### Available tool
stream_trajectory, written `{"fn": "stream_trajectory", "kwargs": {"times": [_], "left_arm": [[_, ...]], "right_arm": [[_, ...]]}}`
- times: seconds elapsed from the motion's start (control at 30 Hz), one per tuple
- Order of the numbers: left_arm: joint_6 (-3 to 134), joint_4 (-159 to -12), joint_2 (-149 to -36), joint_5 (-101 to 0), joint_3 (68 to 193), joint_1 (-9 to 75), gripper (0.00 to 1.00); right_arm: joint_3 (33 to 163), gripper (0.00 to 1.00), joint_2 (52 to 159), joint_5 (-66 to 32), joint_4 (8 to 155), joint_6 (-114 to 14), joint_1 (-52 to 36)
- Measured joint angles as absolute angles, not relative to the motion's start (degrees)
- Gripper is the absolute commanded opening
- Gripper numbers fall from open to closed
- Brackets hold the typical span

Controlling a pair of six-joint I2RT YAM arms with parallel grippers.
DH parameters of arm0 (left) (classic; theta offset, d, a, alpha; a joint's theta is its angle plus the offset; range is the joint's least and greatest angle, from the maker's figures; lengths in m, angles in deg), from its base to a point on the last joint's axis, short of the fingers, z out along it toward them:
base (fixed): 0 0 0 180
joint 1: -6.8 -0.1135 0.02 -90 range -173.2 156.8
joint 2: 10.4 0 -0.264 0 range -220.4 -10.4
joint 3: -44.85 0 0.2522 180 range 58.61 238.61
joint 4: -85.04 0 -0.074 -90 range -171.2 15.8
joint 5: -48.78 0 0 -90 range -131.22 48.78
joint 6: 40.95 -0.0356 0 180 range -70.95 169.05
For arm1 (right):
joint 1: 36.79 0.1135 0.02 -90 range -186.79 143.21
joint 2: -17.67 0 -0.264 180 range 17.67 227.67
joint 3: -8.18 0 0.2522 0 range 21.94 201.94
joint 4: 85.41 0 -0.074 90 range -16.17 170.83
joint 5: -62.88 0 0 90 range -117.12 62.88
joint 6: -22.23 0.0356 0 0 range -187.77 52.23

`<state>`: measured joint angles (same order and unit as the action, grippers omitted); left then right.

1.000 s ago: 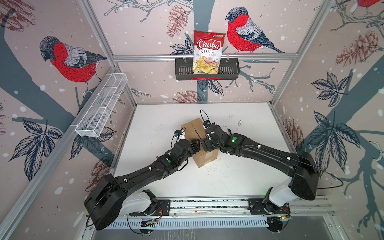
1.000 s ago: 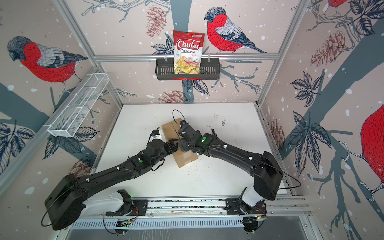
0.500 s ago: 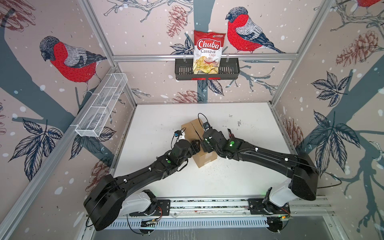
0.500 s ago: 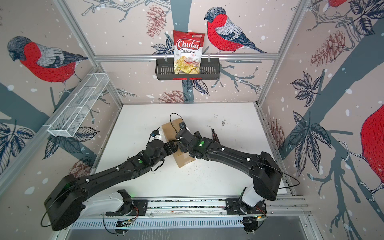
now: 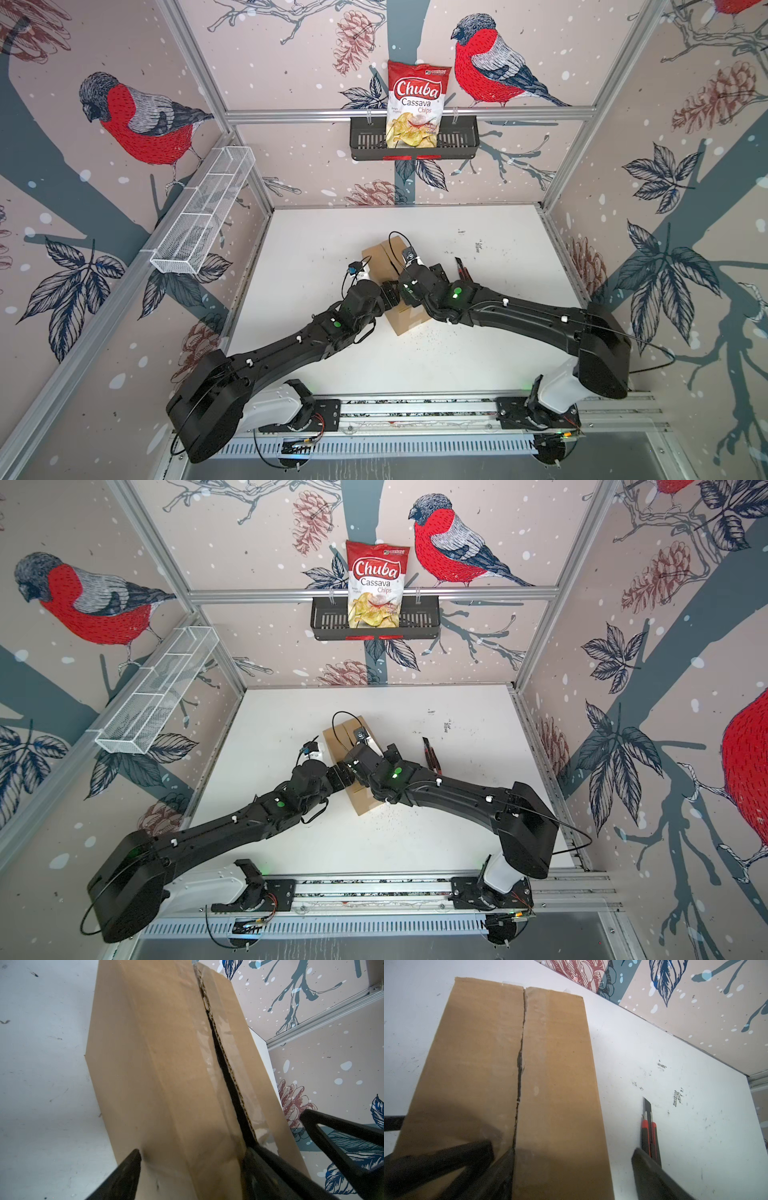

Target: Unpack the express box

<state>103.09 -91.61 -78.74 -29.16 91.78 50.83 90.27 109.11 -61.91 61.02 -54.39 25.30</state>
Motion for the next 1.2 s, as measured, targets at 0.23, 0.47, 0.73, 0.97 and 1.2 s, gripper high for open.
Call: {"fn": "stream_trajectory", "kwargs": {"times": [0.23, 0.47, 0.73, 0.97, 1.2], "left_arm": [[103.24, -91.61, -78.67, -29.31, 91.58, 50.83, 0.77], [103.29, -92.00, -78.63, -29.36, 91.41, 50.83, 0.77], [103.81, -92.97, -78.56, -29.64, 91.23, 50.83, 0.77], [104.29, -93.78, -78.41, -30.01, 90.99, 50.85, 0.77], [104.34, -94.08, -78.43, -30.01, 90.91, 50.85, 0.77]], "right_arm": [[90.73, 0.88, 110.05, -62.13, 61.70, -54.54, 25.27], [91.30, 0.82, 110.42, -61.71, 61.74, -54.49, 24.90], [92.11, 0.70, 109.90, -61.67, 60.32, -54.32, 24.62], [92.72, 0.52, 108.89, -61.45, 58.90, -54.30, 23.83], [93.59, 0.58, 108.76, -61.43, 58.16, -54.30, 23.39]]}}
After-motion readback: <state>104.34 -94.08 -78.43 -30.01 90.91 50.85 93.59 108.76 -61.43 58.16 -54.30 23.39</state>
